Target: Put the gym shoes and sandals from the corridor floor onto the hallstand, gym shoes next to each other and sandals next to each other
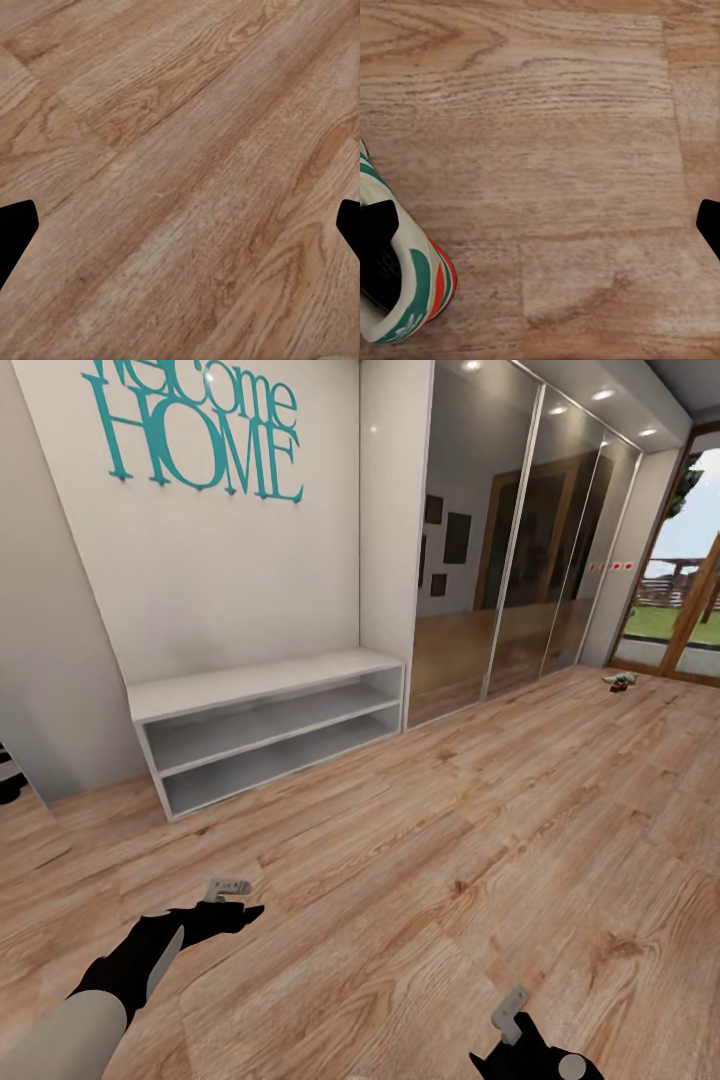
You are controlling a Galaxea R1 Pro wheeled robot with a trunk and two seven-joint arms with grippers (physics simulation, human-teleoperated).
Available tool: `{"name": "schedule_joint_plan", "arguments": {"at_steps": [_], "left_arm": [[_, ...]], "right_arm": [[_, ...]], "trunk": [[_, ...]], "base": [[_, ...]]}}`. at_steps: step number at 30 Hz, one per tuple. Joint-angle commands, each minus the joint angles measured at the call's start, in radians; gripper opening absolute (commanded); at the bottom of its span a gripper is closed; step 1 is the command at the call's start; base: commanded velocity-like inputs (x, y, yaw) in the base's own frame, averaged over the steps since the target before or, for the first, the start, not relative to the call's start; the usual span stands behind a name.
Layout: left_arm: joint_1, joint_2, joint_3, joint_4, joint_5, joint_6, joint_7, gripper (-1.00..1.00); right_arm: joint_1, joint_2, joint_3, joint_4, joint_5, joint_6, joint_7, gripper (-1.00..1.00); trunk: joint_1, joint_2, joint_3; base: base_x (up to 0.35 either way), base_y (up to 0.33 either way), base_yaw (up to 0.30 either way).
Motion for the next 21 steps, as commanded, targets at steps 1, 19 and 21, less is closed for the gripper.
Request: {"name": "schedule_joint_plan", "arguments": {"at_steps": [1,19,21], "left_arm": [[0.0,-0.001,0.005,-0.001,0.0,0.009,-0.006,1.0],[0.0,-0.002,0.002,0.009,0.0,0.006,-0.007,1.0],[0.0,-0.003,0.002,0.01,0.0,0.006,-0.007,1.0]], "right_arm": [[-0.001,-0.001,-0.007,-0.001,0.01,-0.004,0.007,1.0],[-0.001,-0.026,-0.004,-0.001,0.011,-0.005,0.008,1.0],[-0.001,-0.026,-0.003,0.012,0.013,-0.004,0.009,1.0]], "trunk": [[0.004,-0.008,-0.004],[0.022,-0.032,-0.072],[0.022,-0.032,-0.075]], "base": [[0.0,0.0,0.0],[0.0,0.0,0.0],[0.0,0.0,0.0]]}}
